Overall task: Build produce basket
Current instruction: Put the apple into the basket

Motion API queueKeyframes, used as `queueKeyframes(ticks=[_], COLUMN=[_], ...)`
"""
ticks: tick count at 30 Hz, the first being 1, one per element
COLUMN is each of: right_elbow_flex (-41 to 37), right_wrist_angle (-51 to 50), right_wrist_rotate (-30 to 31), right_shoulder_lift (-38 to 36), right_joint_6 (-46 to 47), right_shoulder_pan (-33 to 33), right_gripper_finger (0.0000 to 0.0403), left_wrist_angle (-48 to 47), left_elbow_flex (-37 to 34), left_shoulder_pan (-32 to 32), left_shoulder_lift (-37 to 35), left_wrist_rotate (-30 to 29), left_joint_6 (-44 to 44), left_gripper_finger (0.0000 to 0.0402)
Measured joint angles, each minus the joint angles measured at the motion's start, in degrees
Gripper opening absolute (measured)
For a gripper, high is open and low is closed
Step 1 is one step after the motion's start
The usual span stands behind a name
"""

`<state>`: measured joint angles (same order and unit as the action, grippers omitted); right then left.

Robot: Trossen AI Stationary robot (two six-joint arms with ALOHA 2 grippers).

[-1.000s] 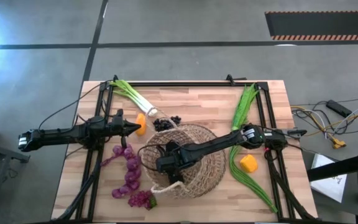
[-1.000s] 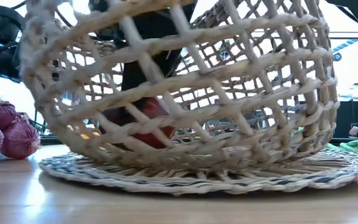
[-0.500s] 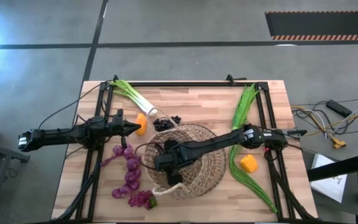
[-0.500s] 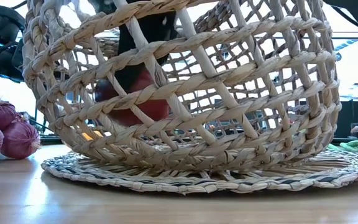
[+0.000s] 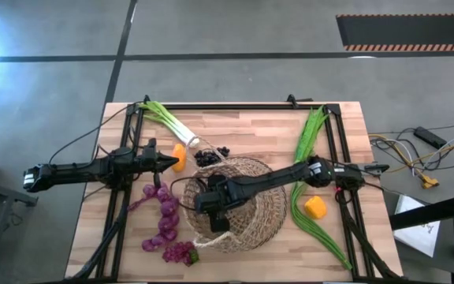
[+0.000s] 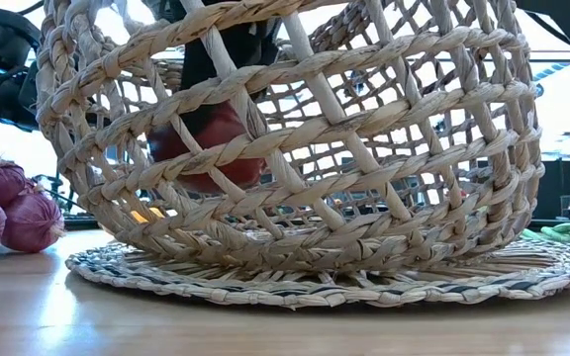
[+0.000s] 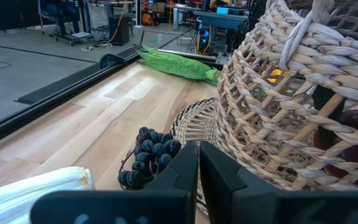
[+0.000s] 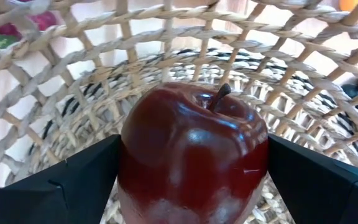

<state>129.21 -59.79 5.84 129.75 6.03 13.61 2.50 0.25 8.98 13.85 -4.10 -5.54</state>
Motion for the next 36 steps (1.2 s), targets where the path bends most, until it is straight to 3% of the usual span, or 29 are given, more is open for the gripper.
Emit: queueKeyframes(ticks=[13,22,36], right_elbow_flex=[-0.1,-0.2,-0.2], right_wrist_angle=[0.8,5.2,6.7], right_wrist_rotate=[-0.3,0.2,2.1], right_shoulder_lift=[0.0,-0.1,-0.1], right_joint_6=[4.0,-3.3,7.0], right_shoulder_pan=[-0.5,-0.5,-1.3], right_gripper_finger=[0.0370,0.0370,0.0370], left_wrist_angle=[0.0,0.0,0.0], left_elbow_flex=[0.0,0.0,0.0], left_shoulder_pan=[0.0,0.0,0.0], left_shoulder_lift=[0.0,0.0,0.0], left_wrist_rotate=[0.0,0.0,0.0], left_joint_6=[0.0,0.0,0.0], left_gripper_finger=[0.0000,0.0000,0.0000])
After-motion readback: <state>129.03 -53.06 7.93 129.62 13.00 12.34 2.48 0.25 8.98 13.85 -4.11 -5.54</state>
